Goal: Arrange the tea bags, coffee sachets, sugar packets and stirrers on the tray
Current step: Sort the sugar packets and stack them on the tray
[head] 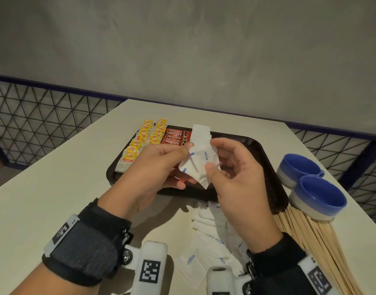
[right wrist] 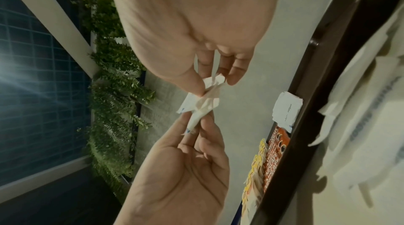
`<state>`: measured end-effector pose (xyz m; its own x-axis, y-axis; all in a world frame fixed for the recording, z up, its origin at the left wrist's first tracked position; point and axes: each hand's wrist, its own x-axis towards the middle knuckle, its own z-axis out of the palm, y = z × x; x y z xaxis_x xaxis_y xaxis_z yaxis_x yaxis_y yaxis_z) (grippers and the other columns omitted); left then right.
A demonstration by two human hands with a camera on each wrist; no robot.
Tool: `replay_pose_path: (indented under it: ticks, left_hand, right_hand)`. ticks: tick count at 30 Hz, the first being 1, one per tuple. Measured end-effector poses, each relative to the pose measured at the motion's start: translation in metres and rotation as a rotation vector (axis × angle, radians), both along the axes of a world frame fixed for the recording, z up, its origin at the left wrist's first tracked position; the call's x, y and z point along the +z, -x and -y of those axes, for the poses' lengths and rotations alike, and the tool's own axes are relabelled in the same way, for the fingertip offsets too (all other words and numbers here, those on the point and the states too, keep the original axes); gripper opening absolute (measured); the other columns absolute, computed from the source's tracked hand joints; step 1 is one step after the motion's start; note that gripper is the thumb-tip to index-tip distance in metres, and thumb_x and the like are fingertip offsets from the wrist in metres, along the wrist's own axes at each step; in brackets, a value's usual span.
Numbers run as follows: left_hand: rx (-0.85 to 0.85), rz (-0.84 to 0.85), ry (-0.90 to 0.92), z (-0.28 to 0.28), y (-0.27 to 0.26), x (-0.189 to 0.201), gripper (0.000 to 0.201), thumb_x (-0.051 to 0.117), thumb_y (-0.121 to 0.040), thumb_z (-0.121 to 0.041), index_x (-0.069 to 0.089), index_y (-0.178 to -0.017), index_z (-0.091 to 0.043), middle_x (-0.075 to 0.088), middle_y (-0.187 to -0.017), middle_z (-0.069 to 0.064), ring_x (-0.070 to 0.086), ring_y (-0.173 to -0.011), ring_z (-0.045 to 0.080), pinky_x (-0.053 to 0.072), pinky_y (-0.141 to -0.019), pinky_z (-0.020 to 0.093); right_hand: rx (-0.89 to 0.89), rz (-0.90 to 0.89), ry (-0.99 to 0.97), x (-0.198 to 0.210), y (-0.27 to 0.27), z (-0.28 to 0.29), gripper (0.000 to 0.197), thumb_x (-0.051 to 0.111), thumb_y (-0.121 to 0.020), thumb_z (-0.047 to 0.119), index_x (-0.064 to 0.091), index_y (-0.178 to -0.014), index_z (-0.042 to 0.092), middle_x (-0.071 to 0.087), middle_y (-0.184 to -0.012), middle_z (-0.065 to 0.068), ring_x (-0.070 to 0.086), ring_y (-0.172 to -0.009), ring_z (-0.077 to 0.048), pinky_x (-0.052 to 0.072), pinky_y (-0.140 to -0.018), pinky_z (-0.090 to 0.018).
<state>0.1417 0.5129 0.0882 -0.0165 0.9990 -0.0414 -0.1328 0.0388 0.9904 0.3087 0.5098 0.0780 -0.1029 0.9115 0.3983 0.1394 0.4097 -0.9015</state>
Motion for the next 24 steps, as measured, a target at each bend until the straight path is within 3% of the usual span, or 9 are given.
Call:
replay_pose_path:
  ticks: [4, 6, 8, 11, 14, 17, 21, 24]
  left_hand:
    - [-0.048, 0.02, -0.001, 0.003, 0.0, 0.004, 0.048, 0.064, -0.087, -0.051, 0.078, -0.109, -0.011, 0.08, -0.098, 0.013, 0.075, -0.074, 0.021, 0.055, -0.055, 0.026]
    - [-0.047, 0.023, -0.018, 0.003, 0.0, 0.005, 0.047, 0.067, -0.083, -0.05, 0.078, -0.107, -0.011, 0.08, -0.099, 0.013, 0.075, -0.075, 0.021, 0.056, -0.057, 0.027]
    - [-0.025, 0.03, -0.031, 0.003, 0.0, 0.003, 0.037, 0.073, -0.083, -0.041, 0.08, -0.102, -0.01, 0.08, -0.099, 0.012, 0.075, -0.074, 0.02, 0.055, -0.058, 0.028]
    - [-0.004, 0.044, -0.027, 0.001, 0.001, 0.0, 0.017, 0.075, -0.09, -0.019, 0.079, -0.102, -0.007, 0.08, -0.101, 0.012, 0.076, -0.077, 0.023, 0.055, -0.056, 0.026]
    - [-0.055, 0.074, -0.027, 0.001, 0.001, -0.001, 0.026, 0.071, -0.092, -0.007, 0.074, -0.118, -0.007, 0.079, -0.108, 0.014, 0.077, -0.087, 0.027, 0.057, -0.058, 0.024]
    - [-0.122, 0.156, -0.042, 0.002, 0.0, 0.0, 0.042, 0.072, -0.088, -0.003, 0.068, -0.129, -0.009, 0.078, -0.112, 0.017, 0.077, -0.093, 0.03, 0.062, -0.065, 0.024]
    - [-0.096, 0.213, -0.085, 0.001, -0.004, -0.001, 0.046, 0.073, -0.084, 0.005, 0.068, -0.125, -0.014, 0.078, -0.109, 0.019, 0.078, -0.091, 0.03, 0.065, -0.071, 0.027]
    - [-0.05, 0.228, -0.108, 0.0, -0.003, -0.003, 0.046, 0.074, -0.081, 0.006, 0.068, -0.122, -0.016, 0.079, -0.107, 0.017, 0.078, -0.093, 0.031, 0.065, -0.074, 0.029]
  right_hand:
    - [-0.028, 0.045, 0.006, -0.003, -0.001, -0.004, 0.042, 0.067, -0.096, 0.012, 0.059, -0.13, 0.036, 0.066, -0.123, 0.019, 0.063, -0.112, 0.005, 0.057, -0.08, -0.017]
    - [-0.025, 0.042, 0.054, -0.005, -0.001, -0.006, 0.042, 0.068, -0.096, 0.02, 0.056, -0.133, 0.035, 0.067, -0.123, 0.014, 0.068, -0.107, -0.001, 0.06, -0.08, -0.021]
    - [-0.018, 0.03, 0.12, -0.004, -0.001, -0.007, 0.041, 0.068, -0.096, 0.025, 0.055, -0.133, 0.034, 0.07, -0.117, 0.01, 0.072, -0.097, -0.006, 0.062, -0.076, -0.026]
    - [-0.014, -0.077, 0.182, -0.002, -0.002, -0.007, 0.031, 0.068, -0.096, 0.022, 0.059, -0.126, 0.024, 0.077, -0.093, 0.004, 0.075, -0.082, -0.015, 0.063, -0.066, -0.027]
    - [-0.001, -0.212, 0.228, 0.002, -0.006, -0.007, 0.026, 0.069, -0.095, 0.021, 0.063, -0.119, 0.017, 0.078, -0.085, -0.004, 0.075, -0.072, -0.022, 0.061, -0.059, -0.028]
    - [-0.005, -0.294, 0.238, 0.004, -0.01, -0.007, 0.024, 0.07, -0.093, 0.022, 0.065, -0.115, 0.014, 0.078, -0.085, -0.004, 0.072, -0.065, -0.021, 0.059, -0.053, -0.026]
    - [-0.019, -0.264, 0.184, 0.004, -0.008, -0.006, 0.023, 0.07, -0.092, 0.028, 0.066, -0.112, 0.018, 0.078, -0.086, 0.001, 0.073, -0.067, -0.023, 0.06, -0.056, -0.03]
    - [0.013, -0.243, 0.163, 0.003, -0.005, -0.006, 0.029, 0.073, -0.089, 0.021, 0.063, -0.116, 0.02, 0.079, -0.089, 0.003, 0.076, -0.076, -0.023, 0.063, -0.062, -0.03]
